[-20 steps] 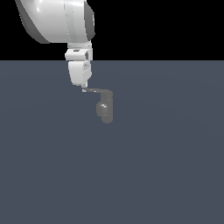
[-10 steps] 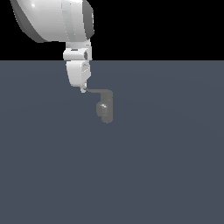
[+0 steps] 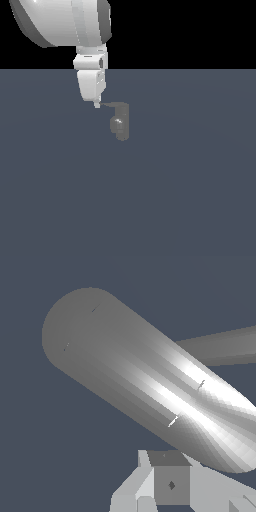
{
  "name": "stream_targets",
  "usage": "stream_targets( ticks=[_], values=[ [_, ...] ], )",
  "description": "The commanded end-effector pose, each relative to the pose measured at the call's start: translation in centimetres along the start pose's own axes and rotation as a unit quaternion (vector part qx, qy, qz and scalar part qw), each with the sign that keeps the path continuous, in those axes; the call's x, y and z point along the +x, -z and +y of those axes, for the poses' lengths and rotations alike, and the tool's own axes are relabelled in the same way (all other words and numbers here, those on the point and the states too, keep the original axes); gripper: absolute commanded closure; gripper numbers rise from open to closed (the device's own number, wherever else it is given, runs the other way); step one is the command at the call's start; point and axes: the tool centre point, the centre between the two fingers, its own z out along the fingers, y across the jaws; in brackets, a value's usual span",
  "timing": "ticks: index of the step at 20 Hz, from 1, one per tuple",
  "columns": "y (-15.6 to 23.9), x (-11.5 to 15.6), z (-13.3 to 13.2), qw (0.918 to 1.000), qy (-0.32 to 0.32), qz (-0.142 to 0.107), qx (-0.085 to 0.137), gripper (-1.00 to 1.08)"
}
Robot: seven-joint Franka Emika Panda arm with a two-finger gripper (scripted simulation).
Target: Turn on the faucet by rotating a designated handle.
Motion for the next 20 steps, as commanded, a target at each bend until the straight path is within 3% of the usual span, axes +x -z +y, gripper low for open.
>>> stream_targets(
  ticks=[1, 11, 13, 20],
  values=[
    [-0.1, 1.2, 0.7, 1.0, -0.005, 0.002, -0.003, 1.08],
    [-0.1, 2.7, 3.3, 1.0, -0.005, 0.001, -0.003, 1.08],
    [0.1, 1.9, 2.9, 1.0, 0.0, 0.0, 0.0, 1.08],
    [0.0, 6.4, 3.9, 1.0, -0.002, 0.0, -0.002, 1.08]
  ],
)
